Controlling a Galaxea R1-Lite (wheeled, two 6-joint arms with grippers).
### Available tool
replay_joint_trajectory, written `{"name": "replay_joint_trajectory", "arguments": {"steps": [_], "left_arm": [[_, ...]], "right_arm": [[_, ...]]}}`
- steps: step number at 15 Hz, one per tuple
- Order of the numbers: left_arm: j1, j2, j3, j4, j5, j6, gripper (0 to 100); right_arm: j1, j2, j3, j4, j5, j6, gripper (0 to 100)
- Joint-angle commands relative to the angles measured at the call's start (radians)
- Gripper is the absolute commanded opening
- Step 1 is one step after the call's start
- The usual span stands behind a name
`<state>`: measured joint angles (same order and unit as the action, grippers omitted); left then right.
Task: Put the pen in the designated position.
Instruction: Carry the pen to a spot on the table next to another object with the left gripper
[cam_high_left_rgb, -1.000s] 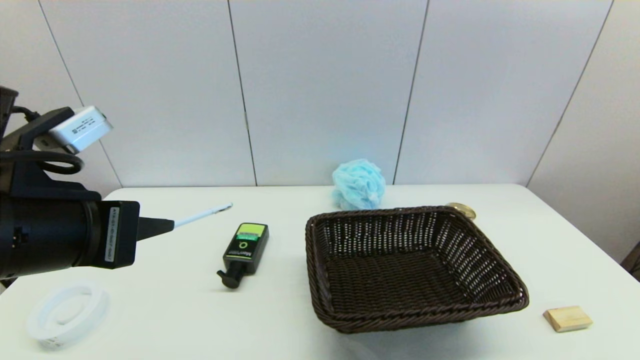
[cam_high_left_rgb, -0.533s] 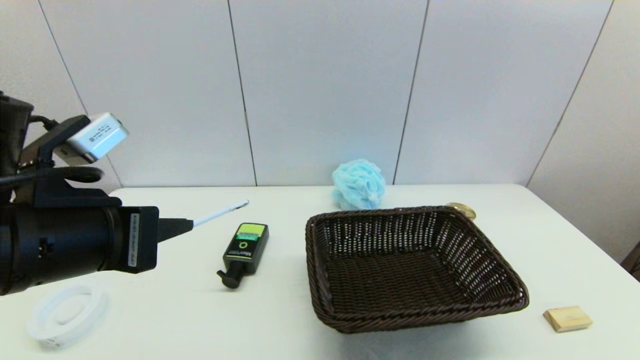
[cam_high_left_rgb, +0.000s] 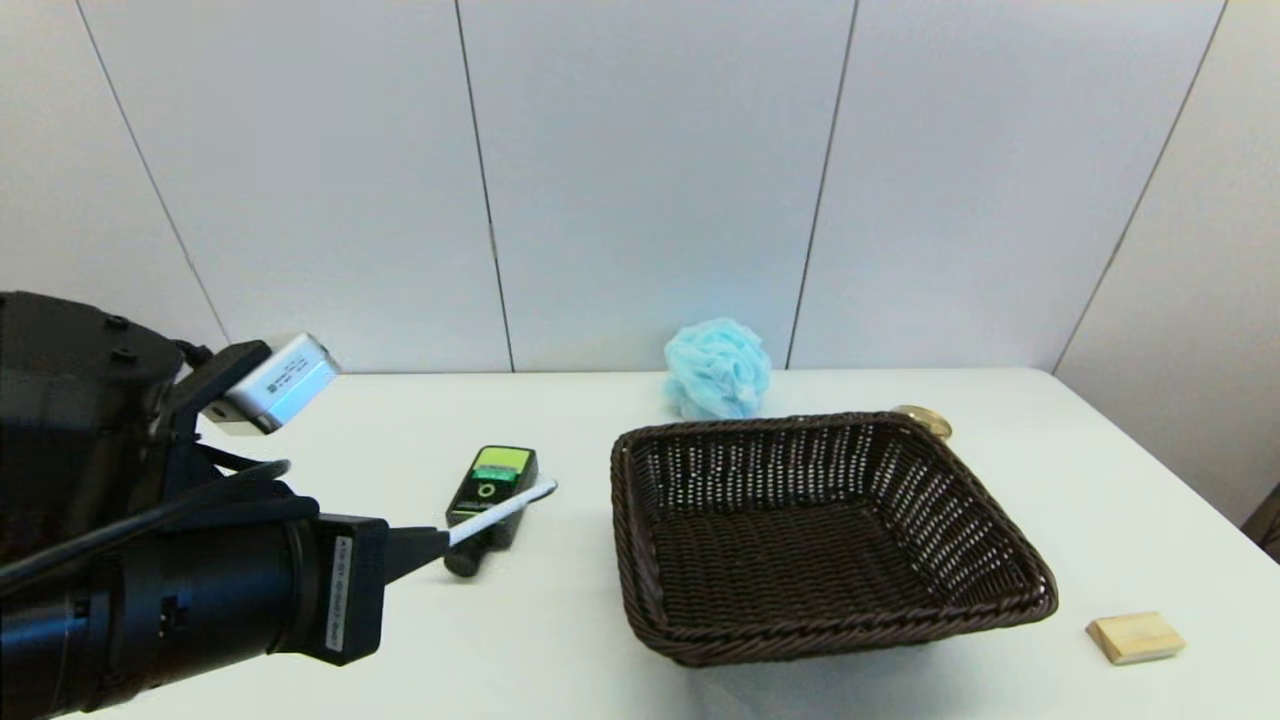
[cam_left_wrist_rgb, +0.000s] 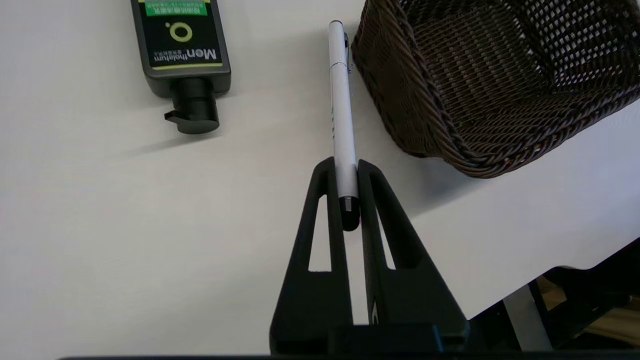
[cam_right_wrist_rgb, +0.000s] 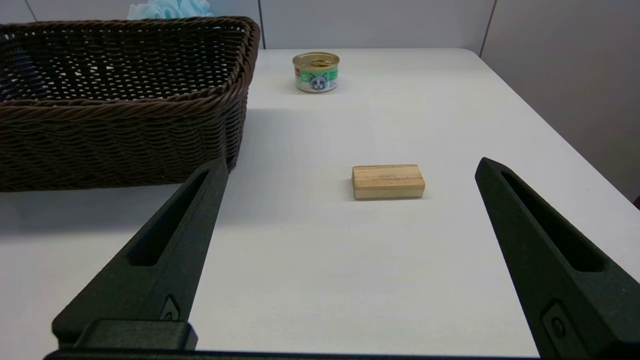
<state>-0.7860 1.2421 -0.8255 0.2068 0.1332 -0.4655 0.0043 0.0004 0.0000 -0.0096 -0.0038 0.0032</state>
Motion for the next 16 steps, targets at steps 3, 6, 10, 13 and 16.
{"name": "replay_joint_trajectory", "arguments": {"steps": [3, 6, 10, 13, 16], "left_arm": [[-0.006, 0.138, 0.006, -0.017, 0.144, -0.027, 0], [-0.01, 0.186, 0.008, -0.064, 0.148, -0.058, 0], [-0.059, 0.244, 0.0, -0.095, 0.148, -0.102, 0], [-0.079, 0.269, -0.001, -0.096, 0.148, -0.108, 0], [-0.081, 0.284, 0.006, -0.096, 0.149, -0.107, 0]], "right_arm": [[0.0, 0.001, 0.002, 0.0, -0.001, 0.0, 100], [0.0, 0.001, 0.002, 0.0, -0.001, 0.0, 100], [0.0, 0.001, 0.002, -0.001, 0.001, 0.0, 100], [0.0, 0.001, 0.002, 0.0, 0.001, 0.0, 100], [0.0, 0.001, 0.002, -0.001, -0.001, 0.0, 100]]}}
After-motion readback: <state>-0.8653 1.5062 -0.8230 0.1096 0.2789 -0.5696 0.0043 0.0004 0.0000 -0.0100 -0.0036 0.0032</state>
